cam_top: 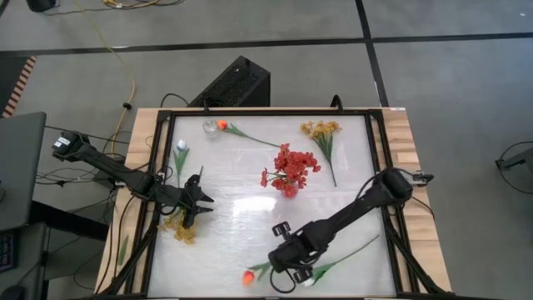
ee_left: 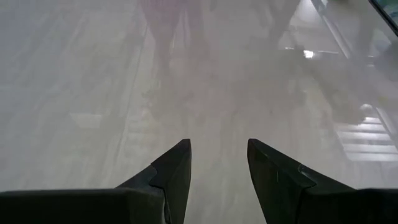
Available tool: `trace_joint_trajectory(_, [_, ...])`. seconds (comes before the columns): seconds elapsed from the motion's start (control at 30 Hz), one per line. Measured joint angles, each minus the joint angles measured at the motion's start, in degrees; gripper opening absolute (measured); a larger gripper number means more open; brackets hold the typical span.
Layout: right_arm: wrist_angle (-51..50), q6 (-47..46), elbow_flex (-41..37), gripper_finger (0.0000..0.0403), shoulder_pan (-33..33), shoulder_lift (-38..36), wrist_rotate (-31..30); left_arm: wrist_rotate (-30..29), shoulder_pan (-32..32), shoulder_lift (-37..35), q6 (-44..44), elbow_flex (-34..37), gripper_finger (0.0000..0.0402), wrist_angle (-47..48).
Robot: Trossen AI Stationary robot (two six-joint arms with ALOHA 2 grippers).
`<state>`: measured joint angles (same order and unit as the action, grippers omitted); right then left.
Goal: Sort flowers into vase by color
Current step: Put the bottom orange flower into the violet vase
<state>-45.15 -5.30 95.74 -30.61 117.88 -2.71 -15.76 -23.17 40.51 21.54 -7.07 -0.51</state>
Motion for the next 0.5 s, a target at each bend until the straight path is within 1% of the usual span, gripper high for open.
trace_joint_trajectory(0.1, [2.9, -1.2, -1.7, 0.0014, -0.9, -5.2, -7.1, 0.0, 0.0, 0.0, 0.0, 0.0, 0.0146, 0.0])
trace_joint_trajectory(0.17, [7.0, -1.8, -4.9, 0.0014, -2.2, -9.8, -14.5, 0.0, 0.0, 0.0, 0.0, 0.0, 0.0146, 0.0])
trace_joint_trajectory(0.23, [13.4, -1.8, -10.0, 0.0014, -4.1, -14.7, -22.7, 0.0, 0.0, 0.0, 0.0, 0.0, 0.0146, 0.0])
trace_joint_trajectory(0.3, [21.8, -1.8, -16.7, 0.0014, -6.5, -19.6, -31.7, 0.0, 0.0, 0.0, 0.0, 0.0, 0.0146, 0.0])
trace_joint_trajectory(0.37, [32.6, -1.8, -24.3, 0.0014, -8.6, -24.1, -40.1, 0.0, 0.0, 0.0, 0.0, 0.0, 0.0146, 0.0])
trace_joint_trajectory(0.4, [38.2, -1.8, -27.8, 0.0014, -9.5, -26.1, -43.8, 0.0, 0.0, 0.0, 0.0, 0.0, 0.0146, 0.0])
trace_joint_trajectory(0.5, [53.0, -1.7, -37.2, 0.0014, -11.3, -30.5, -52.0, 0.0, 0.0, 0.0, 0.1, 0.0, 0.0146, 0.0])
